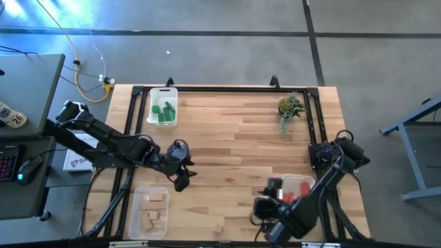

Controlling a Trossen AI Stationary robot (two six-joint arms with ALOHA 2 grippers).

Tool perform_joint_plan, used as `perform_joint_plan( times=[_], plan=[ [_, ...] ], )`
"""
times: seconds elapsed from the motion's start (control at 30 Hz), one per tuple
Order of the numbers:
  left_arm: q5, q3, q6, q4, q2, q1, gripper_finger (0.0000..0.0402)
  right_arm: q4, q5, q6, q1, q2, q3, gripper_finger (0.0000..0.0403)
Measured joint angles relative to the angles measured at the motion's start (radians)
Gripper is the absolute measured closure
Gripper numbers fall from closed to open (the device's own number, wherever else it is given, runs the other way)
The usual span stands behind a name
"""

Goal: Sort & place blocks by color
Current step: Put the brown block into the transparent bin

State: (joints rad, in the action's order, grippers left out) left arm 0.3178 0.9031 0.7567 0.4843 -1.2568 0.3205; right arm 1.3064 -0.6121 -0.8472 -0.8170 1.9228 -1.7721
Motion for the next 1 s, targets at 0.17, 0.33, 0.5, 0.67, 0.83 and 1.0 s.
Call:
perform_joint_plan(
  times=[0.17,0.33,0.5,0.67,0.83,1.0],
  plan=[
    [0.000,0.000,0.001,0.009,0.000,0.017,0.0200,-0.164,0.091,0.294,0.068,0.000,-0.012,0.0219],
    [0.000,0.000,0.018,0.059,0.000,0.017,0.0200,-0.321,0.232,0.558,0.128,0.000,-0.012,0.0219],
    [0.000,0.000,0.036,0.092,0.000,0.016,0.0200,-0.432,0.334,0.777,0.185,0.000,-0.012,0.0219],
    [0.000,0.000,0.045,0.096,0.000,0.016,0.0200,-0.481,0.381,0.921,0.233,0.001,-0.012,0.0219],
    [0.001,0.000,0.045,0.096,0.000,0.016,0.0200,-0.542,0.410,1.076,0.266,0.002,-0.012,0.0219],
    [0.008,0.000,0.045,0.096,0.000,0.013,0.0200,-0.632,0.532,1.201,0.290,0.002,-0.012,0.0219]
  ],
)
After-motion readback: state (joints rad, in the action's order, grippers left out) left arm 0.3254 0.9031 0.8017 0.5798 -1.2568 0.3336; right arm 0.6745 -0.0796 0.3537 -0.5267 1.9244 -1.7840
